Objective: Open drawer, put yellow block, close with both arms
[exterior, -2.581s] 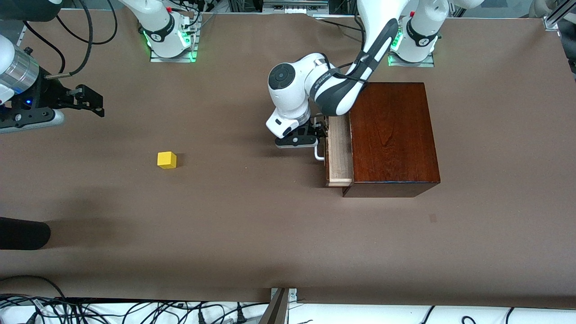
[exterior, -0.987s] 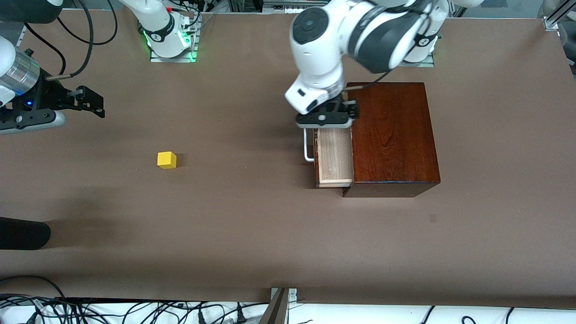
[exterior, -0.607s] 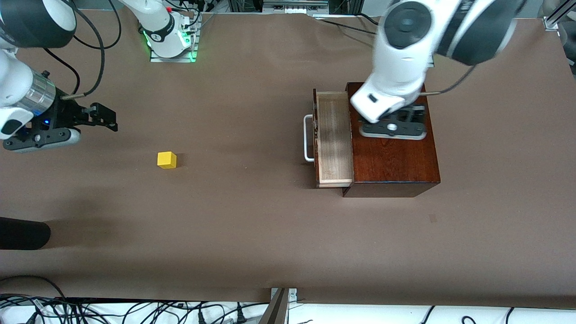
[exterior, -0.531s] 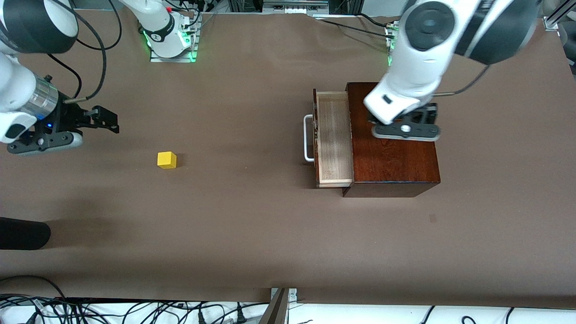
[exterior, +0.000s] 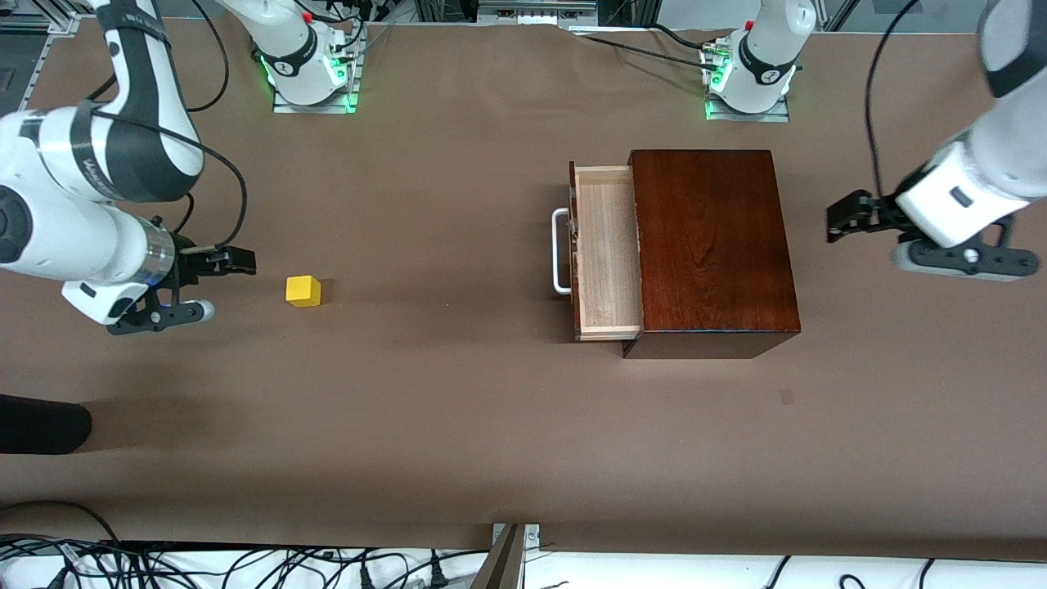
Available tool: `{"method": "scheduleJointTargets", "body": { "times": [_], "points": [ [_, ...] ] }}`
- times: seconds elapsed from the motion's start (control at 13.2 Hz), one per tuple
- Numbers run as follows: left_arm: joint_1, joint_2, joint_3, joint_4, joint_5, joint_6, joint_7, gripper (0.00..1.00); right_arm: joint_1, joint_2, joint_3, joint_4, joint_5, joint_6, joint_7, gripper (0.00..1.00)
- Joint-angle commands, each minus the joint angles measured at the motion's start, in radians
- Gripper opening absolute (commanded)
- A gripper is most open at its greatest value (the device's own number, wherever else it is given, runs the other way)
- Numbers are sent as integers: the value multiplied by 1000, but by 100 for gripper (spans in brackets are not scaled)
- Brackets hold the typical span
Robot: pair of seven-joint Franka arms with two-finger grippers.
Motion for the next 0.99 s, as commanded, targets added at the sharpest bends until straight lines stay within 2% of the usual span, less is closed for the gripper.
{"method": "scheduleJointTargets", "body": {
  "times": [0.0, 0.08, 0.23, 0.3, 0.53, 0.76, 0.91],
  "points": [
    [-5, -134, 40, -174, -24, 112, 21, 100, -3, -36, 5, -171, -7, 165, -7, 100],
    [-5, -180, 52, -251, -24, 204, 24, 100, -2, -42, 6, -222, -2, 225, -4, 100],
    [5, -249, 54, -324, -26, 213, 29, 100, -3, -42, 6, -303, 4, 329, -1, 100],
    [3, -251, 46, -324, -17, 184, 29, 100, -3, -43, 6, -340, 6, 378, 8, 100],
    [6, -199, 48, -232, -14, 89, 97, 100, -2, -39, 14, -452, 9, 530, 42, 100],
    [2, -175, 45, -200, -12, 89, 118, 100, -2, -25, 19, -544, 10, 676, 60, 100],
    [2, -175, 43, -200, -12, 86, 116, 100, 3, -6, 22, -554, 10, 702, 72, 100]
  ]
}}
